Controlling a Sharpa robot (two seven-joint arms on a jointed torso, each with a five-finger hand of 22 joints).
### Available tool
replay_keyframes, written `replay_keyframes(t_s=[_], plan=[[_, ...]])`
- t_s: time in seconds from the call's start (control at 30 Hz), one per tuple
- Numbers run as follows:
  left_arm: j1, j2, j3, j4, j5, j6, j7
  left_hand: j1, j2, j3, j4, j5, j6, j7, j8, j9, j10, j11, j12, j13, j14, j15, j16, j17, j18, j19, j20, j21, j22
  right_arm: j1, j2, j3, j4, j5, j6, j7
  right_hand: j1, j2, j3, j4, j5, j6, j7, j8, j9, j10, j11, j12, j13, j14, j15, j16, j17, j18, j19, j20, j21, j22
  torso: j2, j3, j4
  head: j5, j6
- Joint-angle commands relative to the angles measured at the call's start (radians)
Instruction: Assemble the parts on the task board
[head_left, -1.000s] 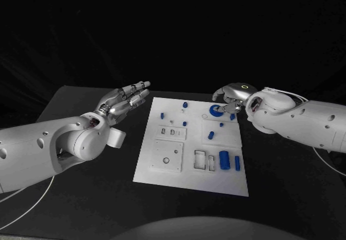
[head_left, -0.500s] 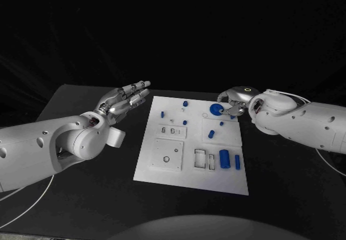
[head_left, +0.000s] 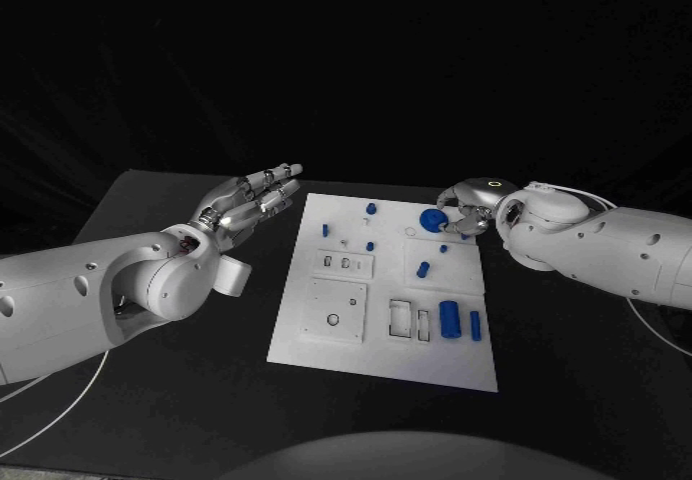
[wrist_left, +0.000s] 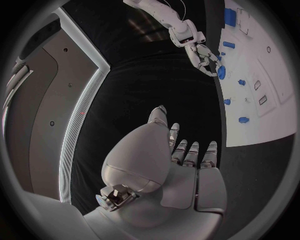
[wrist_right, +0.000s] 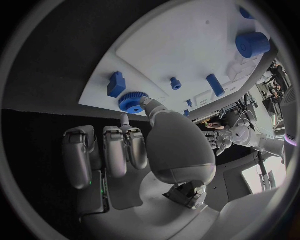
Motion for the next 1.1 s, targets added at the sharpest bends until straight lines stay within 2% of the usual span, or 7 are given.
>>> replay_keyframes(t_s=[0.03, 0.17, 0.37, 0.7, 0.93, 1.1], plan=[[0.000, 0.000, 0.001, 0.000, -0.005, 0.023, 0.000, 0.013, -0.001, 0.004, 0.000, 0.006, 0.008, 0.002, 0.004, 0.002, 0.000, 0.009, 0.003, 0.002, -0.001, 0.007, 0.002, 0.001, 0.016, 0.000, 0.007, 0.001, -0.018, -0.001, 0.005, 0.000, -0.004, 0.013, -0.002, 0.009, -0.012, -0.001, 0.005, 0.003, -0.007, 0.003, 0.007, -0.005, -0.003, 0.104, 0.009, 0.004, 0.263, 0.104, 0.007, 0.003, 0.263, -0.006, 0.106, 0.008, 0.004, 0.263, 0.001, 0.0001, -0.0001, -0.001, -0.001], [0.000, 0.001, 0.001, -0.001, -0.005, 0.025, -0.003, 0.013, -0.001, 0.004, 0.000, 0.006, 0.008, 0.003, 0.004, 0.002, 0.000, 0.009, 0.003, 0.002, -0.001, 0.007, 0.002, 0.001, 0.016, 0.000, 0.007, 0.001, -0.018, -0.001, 0.011, 0.000, -0.007, 0.016, -0.001, 0.013, -0.022, 0.004, 0.006, 0.013, -0.012, 0.011, 0.006, -0.010, -0.011, 0.104, 0.009, 0.004, 0.263, 0.104, 0.007, 0.003, 0.263, -0.006, 0.106, 0.009, 0.004, 0.263, 0.000, -0.0004, -0.0002, -0.001, -0.004], [0.000, 0.000, 0.001, -0.001, -0.008, 0.028, -0.005, 0.015, -0.001, 0.006, -0.001, 0.008, 0.008, 0.004, 0.005, 0.002, 0.001, 0.011, 0.004, 0.002, -0.001, 0.008, 0.003, 0.002, 0.016, 0.000, 0.008, 0.001, -0.018, -0.001, 0.017, 0.000, -0.014, 0.017, 0.000, 0.018, -0.011, 0.005, 0.021, 0.005, 0.012, 0.024, 0.001, -0.016, -0.023, 0.104, 0.006, 0.004, 0.263, 0.104, 0.005, 0.003, 0.263, -0.006, 0.106, 0.009, 0.004, 0.263, 0.000, -0.0005, -0.0001, -0.001, -0.010], [0.000, 0.000, 0.001, -0.003, -0.010, 0.030, -0.009, 0.017, 0.000, 0.007, -0.002, 0.011, 0.008, 0.005, 0.005, 0.002, 0.001, 0.012, 0.004, 0.002, -0.001, 0.008, 0.004, 0.002, 0.016, 0.000, 0.008, 0.001, -0.018, -0.003, 0.033, 0.000, -0.034, 0.017, 0.011, 0.025, -0.006, 0.003, 0.029, 0.001, -0.011, 0.048, -0.002, -0.017, -0.032, 0.104, 0.003, 0.004, 0.263, 0.104, 0.003, 0.003, 0.263, -0.006, 0.106, 0.007, 0.004, 0.263, 0.001, 0.0003, -0.0002, -0.001, -0.008], [-0.002, -0.003, 0.001, -0.003, -0.010, 0.031, -0.012, 0.018, 0.000, 0.008, -0.002, 0.013, 0.009, 0.006, 0.005, 0.002, 0.001, 0.013, 0.005, 0.002, 0.000, 0.009, 0.004, 0.002, 0.016, 0.000, 0.009, 0.001, -0.018, -0.007, 0.047, 0.000, -0.050, 0.017, 0.017, 0.032, 0.015, 0.004, 0.042, -0.018, -0.023, 0.101, -0.011, 0.007, -0.027, 0.104, -0.004, 0.004, 0.263, 0.104, -0.004, 0.003, 0.263, -0.006, 0.106, 0.001, 0.004, 0.263, 0.000, 0.0003, 0.0002, -0.001, -0.012], [-0.003, -0.004, 0.001, -0.003, -0.010, 0.032, -0.014, 0.021, 0.001, 0.010, -0.003, 0.015, 0.009, 0.006, 0.005, 0.002, 0.002, 0.014, 0.006, 0.002, 0.000, 0.009, 0.005, 0.002, 0.016, 0.000, 0.009, 0.001, -0.018, -0.012, 0.060, 0.000, -0.070, 0.014, 0.019, 0.034, 0.037, -0.003, 0.039, -0.042, -0.075, 0.130, -0.020, 0.032, -0.011, 0.104, -0.011, 0.004, 0.263, 0.104, -0.011, 0.003, 0.263, -0.006, 0.106, -0.005, 0.004, 0.263, 0.000, 0.0002, 0.0002, 0.000, -0.012]])
